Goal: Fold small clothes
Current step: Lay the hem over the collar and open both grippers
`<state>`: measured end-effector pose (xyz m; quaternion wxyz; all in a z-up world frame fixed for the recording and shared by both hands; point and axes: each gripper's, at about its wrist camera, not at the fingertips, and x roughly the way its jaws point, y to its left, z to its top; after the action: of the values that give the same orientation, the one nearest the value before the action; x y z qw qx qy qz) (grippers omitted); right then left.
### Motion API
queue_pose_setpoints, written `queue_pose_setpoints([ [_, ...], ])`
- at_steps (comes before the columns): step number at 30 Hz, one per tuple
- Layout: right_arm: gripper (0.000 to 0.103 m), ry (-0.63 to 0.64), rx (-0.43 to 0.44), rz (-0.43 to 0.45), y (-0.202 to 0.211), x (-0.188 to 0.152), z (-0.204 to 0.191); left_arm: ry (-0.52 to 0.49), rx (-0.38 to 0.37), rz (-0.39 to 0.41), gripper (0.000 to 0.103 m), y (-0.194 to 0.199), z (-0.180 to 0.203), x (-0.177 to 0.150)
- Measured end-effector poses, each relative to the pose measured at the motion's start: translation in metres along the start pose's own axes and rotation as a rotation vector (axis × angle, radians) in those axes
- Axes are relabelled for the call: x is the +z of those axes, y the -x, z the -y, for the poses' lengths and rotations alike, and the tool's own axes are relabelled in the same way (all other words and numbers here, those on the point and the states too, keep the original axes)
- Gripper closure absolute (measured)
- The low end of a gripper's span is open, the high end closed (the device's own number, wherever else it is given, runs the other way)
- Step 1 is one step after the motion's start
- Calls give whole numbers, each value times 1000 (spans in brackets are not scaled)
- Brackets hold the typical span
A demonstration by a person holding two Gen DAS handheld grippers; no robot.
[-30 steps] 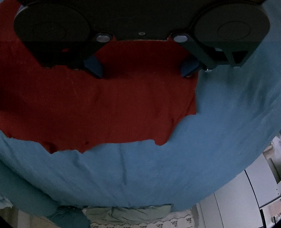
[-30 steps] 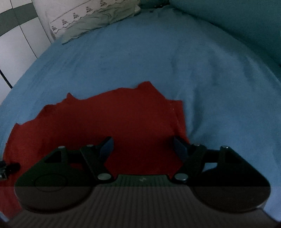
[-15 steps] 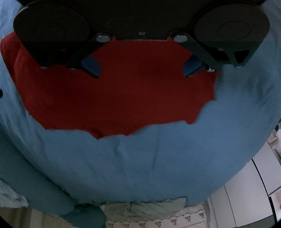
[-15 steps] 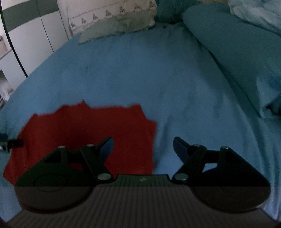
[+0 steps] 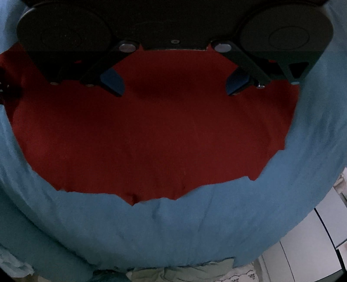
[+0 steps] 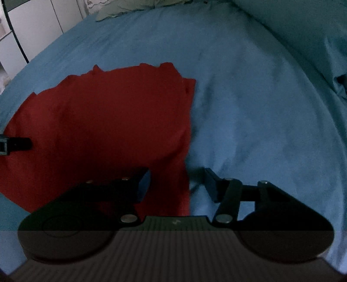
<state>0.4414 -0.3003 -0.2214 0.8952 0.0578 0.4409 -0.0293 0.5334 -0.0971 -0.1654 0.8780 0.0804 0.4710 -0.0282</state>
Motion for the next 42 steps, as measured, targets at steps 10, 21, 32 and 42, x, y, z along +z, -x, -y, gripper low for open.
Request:
queue_pose_setpoints([
  [10, 76, -112, 115, -47, 1, 11, 11, 60, -24, -109, 0, -35, -10, 0],
  [21, 77, -493, 415, 51, 60, 64, 2, 68, -89, -154, 0, -40, -23, 6],
  [32, 77, -33, 734, -91, 13, 121, -247, 107, 24, -70, 5, 15, -167, -55],
  [42, 45, 98, 647, -225, -71, 78, -336, 114, -58, -83, 5, 10, -207, -106],
])
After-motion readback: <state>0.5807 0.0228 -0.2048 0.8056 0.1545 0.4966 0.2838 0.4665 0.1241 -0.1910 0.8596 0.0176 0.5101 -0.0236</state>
